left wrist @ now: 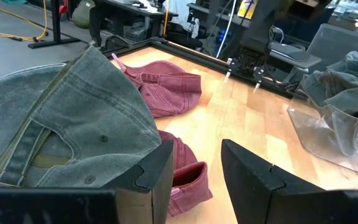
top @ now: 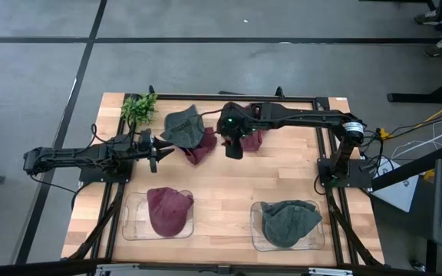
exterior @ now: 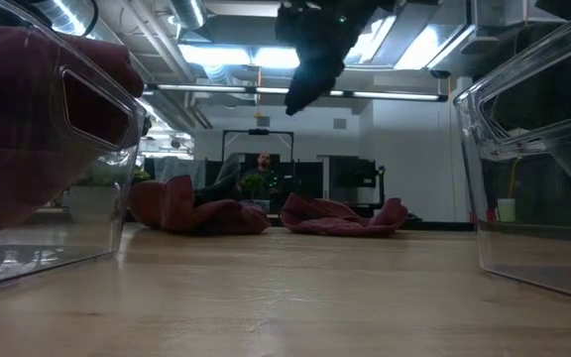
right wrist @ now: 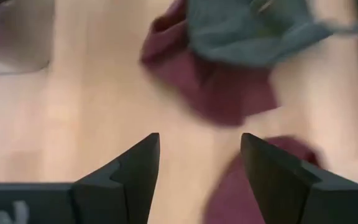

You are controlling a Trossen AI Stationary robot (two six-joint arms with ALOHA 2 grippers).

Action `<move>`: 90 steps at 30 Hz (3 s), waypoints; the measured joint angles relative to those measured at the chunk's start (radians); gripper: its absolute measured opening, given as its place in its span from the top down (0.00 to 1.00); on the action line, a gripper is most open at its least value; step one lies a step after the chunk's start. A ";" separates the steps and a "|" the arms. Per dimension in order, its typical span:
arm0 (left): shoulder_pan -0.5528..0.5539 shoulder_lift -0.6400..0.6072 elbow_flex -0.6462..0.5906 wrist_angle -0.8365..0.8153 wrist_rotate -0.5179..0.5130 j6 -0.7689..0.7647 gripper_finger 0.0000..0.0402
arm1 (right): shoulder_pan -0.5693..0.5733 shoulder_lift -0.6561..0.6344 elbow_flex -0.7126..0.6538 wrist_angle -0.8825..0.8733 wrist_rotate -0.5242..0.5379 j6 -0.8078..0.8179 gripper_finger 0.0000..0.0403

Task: Pick & Place hat
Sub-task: Put the black cap into the right transparent bin

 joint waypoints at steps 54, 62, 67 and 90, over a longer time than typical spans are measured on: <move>0.000 0.000 0.000 0.000 0.000 0.000 0.68 | 0.021 0.397 0.004 0.582 0.145 -0.910 0.45; 0.000 0.000 0.000 0.000 0.000 0.000 0.68 | 0.009 0.433 0.004 0.658 0.195 -0.923 0.52; 0.000 0.000 0.000 0.000 0.000 0.000 0.68 | -0.001 0.433 0.004 0.672 0.199 -0.908 0.62; 0.000 0.000 0.000 0.000 0.000 0.000 0.68 | -0.008 0.419 0.004 0.630 0.206 -0.872 0.97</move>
